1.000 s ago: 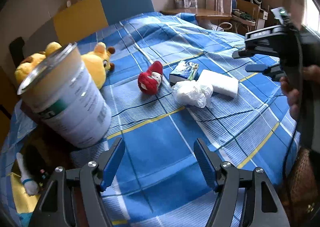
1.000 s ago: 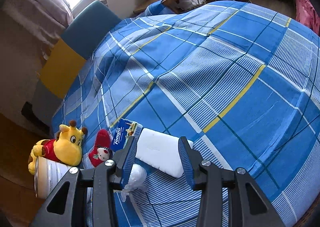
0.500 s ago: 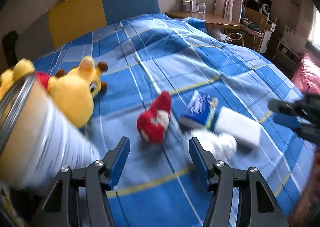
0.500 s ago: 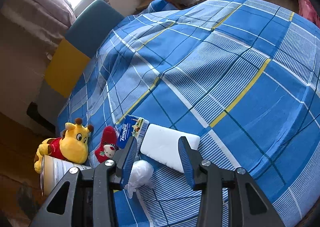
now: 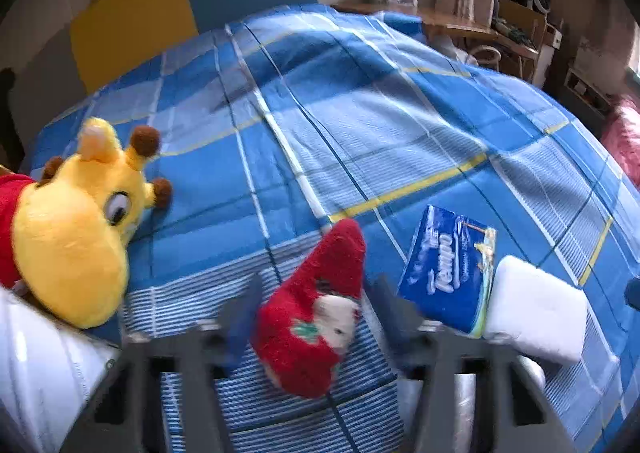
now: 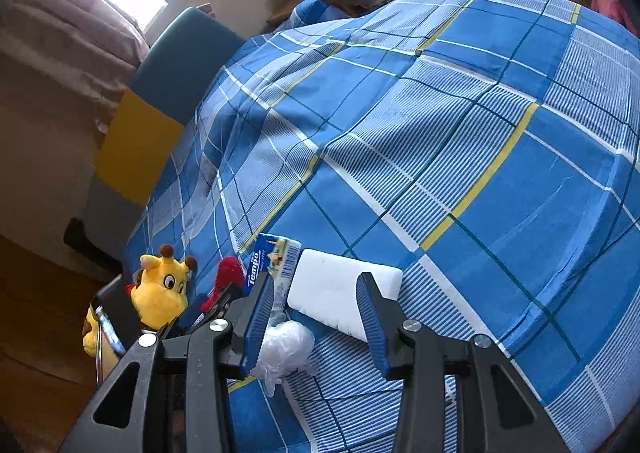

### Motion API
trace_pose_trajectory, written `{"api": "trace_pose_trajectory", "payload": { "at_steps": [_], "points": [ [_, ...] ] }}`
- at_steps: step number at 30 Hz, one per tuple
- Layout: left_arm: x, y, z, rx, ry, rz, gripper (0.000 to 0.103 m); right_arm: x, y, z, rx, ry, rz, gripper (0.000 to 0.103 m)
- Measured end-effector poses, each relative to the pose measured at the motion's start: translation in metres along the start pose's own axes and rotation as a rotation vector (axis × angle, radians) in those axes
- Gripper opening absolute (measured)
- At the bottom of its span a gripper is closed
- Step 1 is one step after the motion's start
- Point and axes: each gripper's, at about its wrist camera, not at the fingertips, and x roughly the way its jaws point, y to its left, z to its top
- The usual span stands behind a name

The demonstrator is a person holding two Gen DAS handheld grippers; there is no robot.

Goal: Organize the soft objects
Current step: 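Grasp the red sock with the white cat face using the left tool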

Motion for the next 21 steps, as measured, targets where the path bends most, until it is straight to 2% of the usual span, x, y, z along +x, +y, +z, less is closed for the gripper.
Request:
{"api": "trace_pose_trajectory", "payload": {
  "at_steps": [1, 2, 5, 11, 18, 21],
  "points": [
    [-0.003, -0.001, -0.001, 0.016, -0.019, 0.025, 0.021, 0.000, 0.001, 0.000, -0.005, -0.001, 0.000, 0.043],
    [-0.007, 0.000, -0.003, 0.015, -0.032, 0.002, 0.011, 0.000, 0.001, 0.000, -0.007, -0.002, 0.002, 0.043],
    [-0.022, 0.000, -0.011, 0.019, -0.054, -0.021, 0.010, 0.000, 0.001, -0.001, -0.014, -0.008, 0.000, 0.043],
    [-0.061, 0.002, -0.048, -0.025, -0.048, -0.073, 0.010, 0.000, -0.001, 0.000, -0.012, -0.012, -0.012, 0.043],
    [-0.115, -0.006, -0.111, -0.041, -0.034, -0.119, 0.010, 0.004, -0.001, 0.000, -0.025, 0.004, -0.026, 0.043],
    [-0.136, -0.009, -0.141, -0.039, -0.032, -0.117, 0.010, 0.010, 0.003, -0.003, -0.048, 0.035, 0.005, 0.043]
  ]
}}
